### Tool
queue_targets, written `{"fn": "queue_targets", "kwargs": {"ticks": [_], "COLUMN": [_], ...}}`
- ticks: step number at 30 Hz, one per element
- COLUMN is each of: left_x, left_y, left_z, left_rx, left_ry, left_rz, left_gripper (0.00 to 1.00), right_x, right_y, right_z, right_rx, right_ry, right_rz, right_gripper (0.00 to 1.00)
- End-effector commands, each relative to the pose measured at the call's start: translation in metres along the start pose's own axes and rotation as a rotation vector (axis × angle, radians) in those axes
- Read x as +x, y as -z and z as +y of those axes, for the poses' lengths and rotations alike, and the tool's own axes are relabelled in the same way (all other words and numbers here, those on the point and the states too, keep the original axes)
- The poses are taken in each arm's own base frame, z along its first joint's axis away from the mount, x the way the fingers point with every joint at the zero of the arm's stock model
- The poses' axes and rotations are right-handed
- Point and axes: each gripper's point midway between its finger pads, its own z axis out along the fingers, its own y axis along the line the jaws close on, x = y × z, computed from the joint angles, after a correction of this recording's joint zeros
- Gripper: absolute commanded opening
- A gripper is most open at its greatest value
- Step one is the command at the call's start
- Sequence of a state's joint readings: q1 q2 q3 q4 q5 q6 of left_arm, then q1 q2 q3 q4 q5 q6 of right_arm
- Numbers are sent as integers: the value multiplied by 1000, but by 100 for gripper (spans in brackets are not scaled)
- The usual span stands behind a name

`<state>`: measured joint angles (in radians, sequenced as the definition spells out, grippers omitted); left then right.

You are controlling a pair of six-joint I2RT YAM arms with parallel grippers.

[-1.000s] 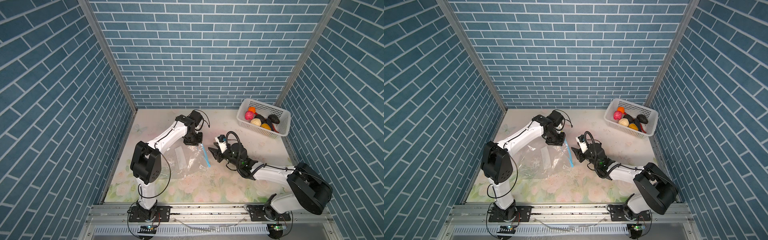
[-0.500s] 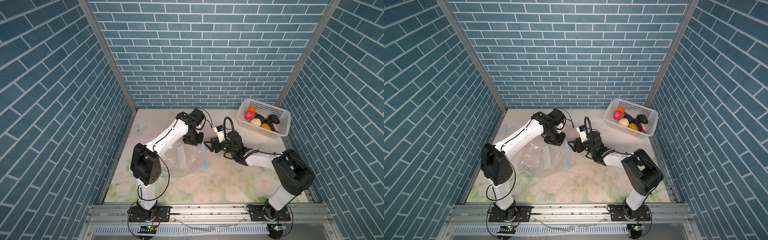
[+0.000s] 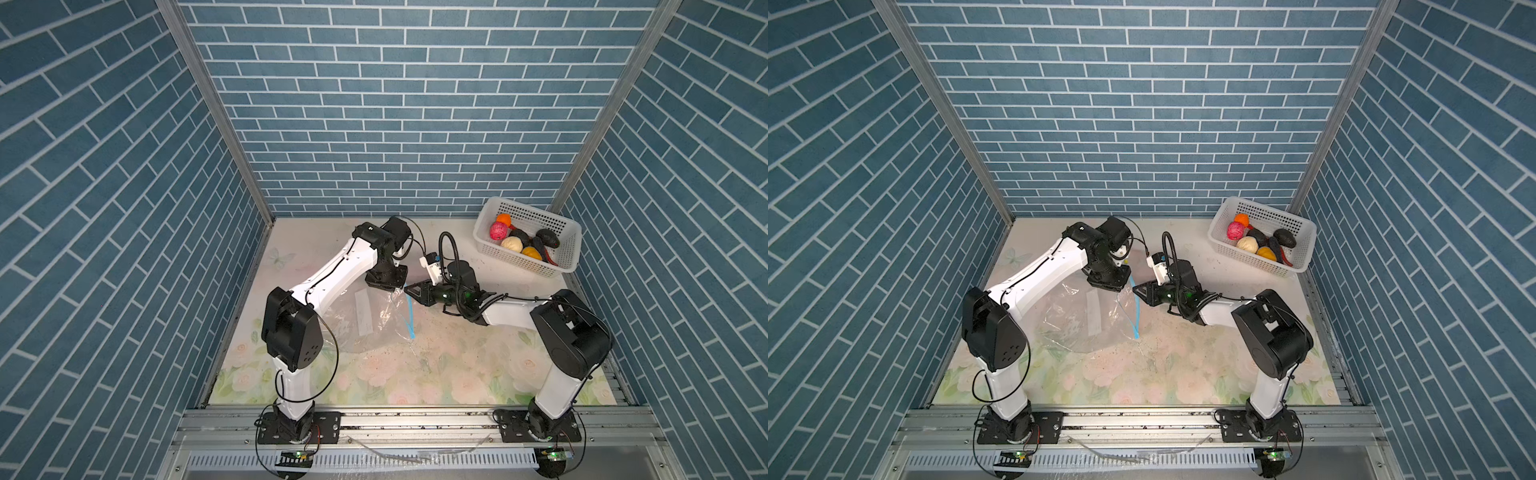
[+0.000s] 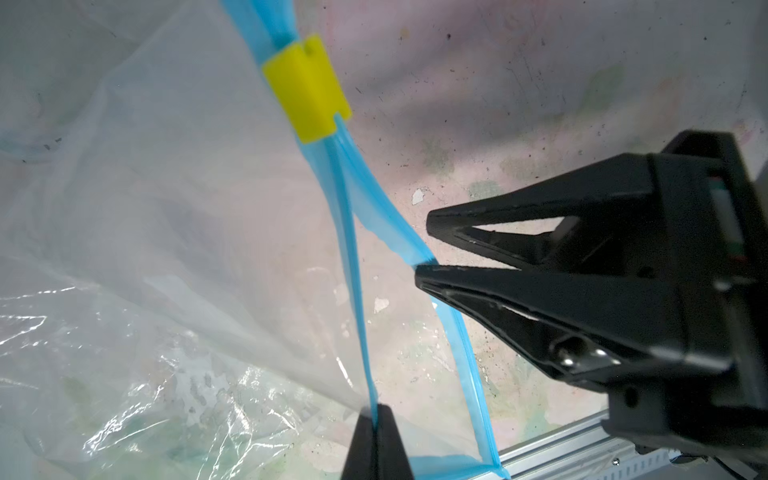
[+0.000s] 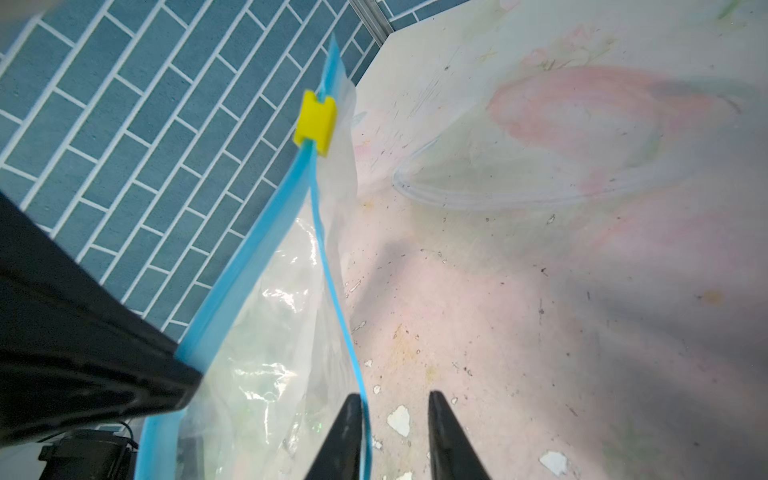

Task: Place the food in the zip-top bag and seal the zipper

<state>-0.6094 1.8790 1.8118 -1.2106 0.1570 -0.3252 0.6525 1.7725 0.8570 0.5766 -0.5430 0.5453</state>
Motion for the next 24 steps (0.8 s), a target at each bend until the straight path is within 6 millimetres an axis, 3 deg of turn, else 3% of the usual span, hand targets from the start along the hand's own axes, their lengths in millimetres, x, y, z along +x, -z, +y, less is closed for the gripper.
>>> {"fn": "queue_targets", "kwargs": {"ticks": [1,7,16,24], "left_x": [-2,-6,1,4], "left_y": [13,22,42,32], "left_z": [-1,1,12,16], "left_rx": [-17,-49,-107,-126], "left_ry": [-31,-45,-38,-28], "left_rz": [-14,-18,-33,-20], "left_gripper": [0,0,0,0], "right_x": [-8,-11,-15,-8], "right_y": [-2,-7,-27,-35], "right_z": [9,8,4,-8], "right_rx": [-52,-54,-53,-11], "right_ry": [3,1,-9,-32], "right_rz": [-25,-37,-27,-15], "right_gripper": [22,15,14,16]}}
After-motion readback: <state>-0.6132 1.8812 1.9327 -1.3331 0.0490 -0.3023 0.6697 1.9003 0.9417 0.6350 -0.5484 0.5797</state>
